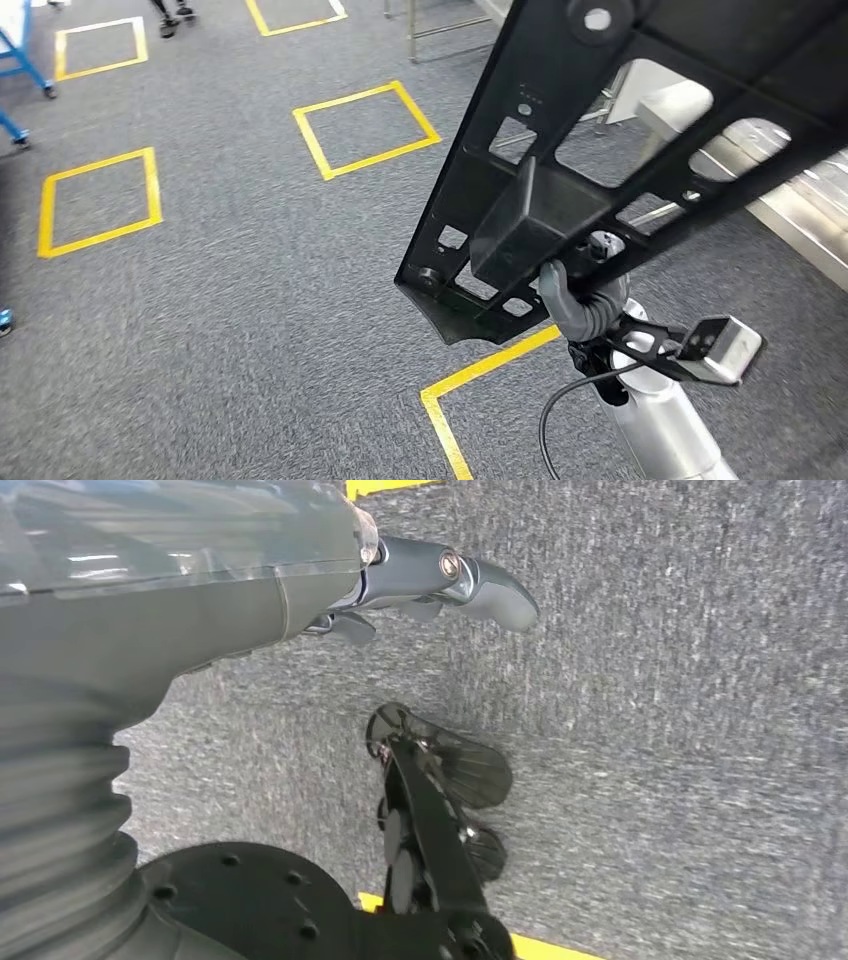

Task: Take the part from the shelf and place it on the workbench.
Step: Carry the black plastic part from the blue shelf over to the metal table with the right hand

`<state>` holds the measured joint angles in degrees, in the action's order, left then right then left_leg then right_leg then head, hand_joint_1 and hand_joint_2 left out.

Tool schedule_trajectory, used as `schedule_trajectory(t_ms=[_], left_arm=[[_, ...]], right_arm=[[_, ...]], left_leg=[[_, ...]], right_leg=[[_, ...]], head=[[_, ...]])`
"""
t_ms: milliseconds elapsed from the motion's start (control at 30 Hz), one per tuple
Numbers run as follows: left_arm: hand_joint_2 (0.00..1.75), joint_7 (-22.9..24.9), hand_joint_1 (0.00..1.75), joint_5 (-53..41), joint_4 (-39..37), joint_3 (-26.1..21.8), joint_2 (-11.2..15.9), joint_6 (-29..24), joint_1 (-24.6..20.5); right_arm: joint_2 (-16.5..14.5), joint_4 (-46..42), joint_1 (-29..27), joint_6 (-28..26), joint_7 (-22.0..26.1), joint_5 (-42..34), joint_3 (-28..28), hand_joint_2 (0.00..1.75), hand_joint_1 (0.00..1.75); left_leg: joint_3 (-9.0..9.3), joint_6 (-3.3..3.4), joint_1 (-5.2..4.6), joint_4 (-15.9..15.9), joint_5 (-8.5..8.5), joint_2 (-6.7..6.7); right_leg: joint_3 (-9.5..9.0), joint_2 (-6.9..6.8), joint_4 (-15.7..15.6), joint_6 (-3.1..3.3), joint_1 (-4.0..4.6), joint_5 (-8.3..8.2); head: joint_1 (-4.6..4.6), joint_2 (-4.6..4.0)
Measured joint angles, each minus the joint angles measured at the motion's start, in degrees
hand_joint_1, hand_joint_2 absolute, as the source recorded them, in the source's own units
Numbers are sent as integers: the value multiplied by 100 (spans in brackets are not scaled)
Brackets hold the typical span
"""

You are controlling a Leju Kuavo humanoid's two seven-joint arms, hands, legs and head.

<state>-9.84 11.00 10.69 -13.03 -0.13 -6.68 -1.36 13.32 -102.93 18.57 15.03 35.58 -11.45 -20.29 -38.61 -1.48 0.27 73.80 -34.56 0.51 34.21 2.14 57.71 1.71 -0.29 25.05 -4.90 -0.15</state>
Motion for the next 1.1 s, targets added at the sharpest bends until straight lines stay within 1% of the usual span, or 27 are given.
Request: schedule_trajectory(t_ms=[33,67,100,167,200,233,267,333,400,433,467,500,533,567,633,667,700,767,800,833,900,933,967,1000,1033,1067,1100], left_arm=[[175,1,0,10,0,-14,-7,-16,1],[175,2,0,18,0,-25,-13,-28,2],[175,4,0,29,-1,-33,-16,-39,2],[175,7,0,44,-1,-52,-28,-54,-2],[175,5,0,49,-1,-62,-34,-59,-11],[175,2,0,49,0,-71,-42,-61,-22],[175,-3,0,50,0,-79,-54,-63,-35],[175,-17,0,50,0,-102,-73,-63,-46],[175,-28,0,49,0,-121,-83,-51,-37],[175,-34,0,48,0,-129,-85,-28,-30],[175,-38,0,44,0,-135,-85,6,-26],[175,-43,0,35,0,-140,-87,47,-25],[175,-48,0,21,0,-143,-89,85,-25],[175,-50,0,5,0,-144,-92,109,-27],[175,-52,0,-29,0,-144,-97,132,-30],[175,-56,0,-46,0,-144,-98,138,-31],[175,-61,0,-60,0,-144,-98,144,-33],[175,-76,0,-86,0,-144,-98,158,-38],[175,-85,0,-93,0,-144,-98,165,-43],[175,-91,0,-101,0,-144,-98,169,-44],[175,-98,0,-127,0,-142,-99,180,-36],[175,-97,0,-140,0,-142,-100,183,-27],[175,-97,0,-151,0,-141,-101,187,-15],[175,-97,0,-156,0,-141,-101,187,-6],[175,-97,0,-158,0,-142,-101,188,1],[175,-97,0,-159,0,-142,-101,188,3],[175,-97,0,-160,0,-142,-100,187,3]], right_arm=[[1,58,44,24,2,-9,-4,175,175],[1,106,92,48,10,-11,-10,175,175],[1,149,140,71,22,-10,-15,175,175],[1,219,227,96,39,-2,-21,175,175],[1,247,256,108,43,2,-21,175,175],[1,271,279,124,43,6,-20,175,175],[-1,295,294,143,43,9,-16,175,175],[-11,339,344,167,45,11,-1,175,175],[-26,383,388,170,47,9,11,175,175],[-31,409,393,173,48,7,15,175,175],[-33,432,378,180,48,5,25,175,175],[-34,450,354,188,50,5,41,175,175],[-34,464,327,201,53,12,63,175,175],[-34,468,302,216,59,23,88,175,175],[-34,463,267,237,80,49,139,175,175],[-34,450,247,240,92,57,166,175,175],[-34,432,216,240,102,68,195,175,175],[-34,377,107,237,114,99,267,175,175],[-34,340,43,235,116,115,306,175,175],[-32,298,-14,234,117,127,341,175,175],[-26,214,-109,233,118,146,397,175,175],[-22,184,-165,233,118,157,421,175,175],[-20,160,-232,233,119,173,447,175,175],[-20,139,-302,233,120,191,475,175,175],[-20,119,-365,234,122,209,502,175,175],[-20,94,-416,241,126,223,531,175,175],[-21,65,-455,252,128,233,558,175,175]], left_leg=[[75,0,8,-193,172,-16],[239,6,22,-578,410,-83],[412,18,40,-977,587,-229],[629,55,60,-1493,760,-462],[649,78,54,-1547,745,-504],[653,106,51,-1566,761,-448],[664,142,56,-1593,782,-384],[692,222,74,-1652,819,-242],[702,271,68,-1674,823,-95],[699,278,62,-1672,817,-22],[698,280,58,-1670,809,49],[702,277,56,-1668,800,120],[710,270,55,-1666,789,187],[727,257,54,-1665,774,254],[767,212,30,-1661,734,368],[784,183,12,-1659,715,422],[798,152,-4,-1661,699,475],[835,82,-9,-1673,670,571],[846,45,1,-1652,630,537],[814,14,13,-1547,536,435],[559,-19,36,-968,195,147],[352,-25,40,-538,3,58],[160,-26,40,-162,-119,19],[36,-23,39,45,-131,3],[21,-13,38,14,-17,-8],[116,5,38,-254,195,-36],[283,32,40,-675,447,-133]], right_leg=[[-1,75,11,-7,-2,0],[-1,148,28,-18,-5,3],[7,214,50,-40,-2,9],[50,331,86,-104,-8,6],[75,384,87,-144,-19,-7],[92,442,77,-184,-28,-27],[103,440,70,-215,-34,-34],[197,198,247,-265,-19,82],[507,-108,882,-299,-24,410],[704,-156,1276,-316,-38,573],[852,-173,1571,-330,-50,657],[898,-186,1659,-339,-58,632],[830,-210,1528,-340,-63,515],[641,-272,1175,-330,-60,322],[220,-530,378,-281,-20,49],[97,-612,134,-252,6,-9],[61,-640,44,-224,32,-3],[71,-494,32,-165,42,-11],[65,-430,17,-135,29,-18],[56,-368,0,-103,14,-27],[45,-252,-18,-53,-6,-37],[45,-186,-18,-37,-1,-35],[44,-112,-16,-29,6,-34],[41,-29,-13,-26,11,-32],[36,57,-8,-25,15,-31],[28,144,-1,-28,16,-29],[23,227,6,-34,11,-25]], head=[[-1,0],[-1,0],[-1,0],[-1,-1],[-1,-1],[-1,-1],[0,-1],[1,-1],[1,-1],[1,-1],[1,0],[1,0],[1,0],[1,0],[1,0],[1,0],[1,0],[1,0],[1,-1],[0,-1],[0,-1],[0,-1],[0,-1],[0,-1],[-1,-1],[-1,-1],[-1,-1]])
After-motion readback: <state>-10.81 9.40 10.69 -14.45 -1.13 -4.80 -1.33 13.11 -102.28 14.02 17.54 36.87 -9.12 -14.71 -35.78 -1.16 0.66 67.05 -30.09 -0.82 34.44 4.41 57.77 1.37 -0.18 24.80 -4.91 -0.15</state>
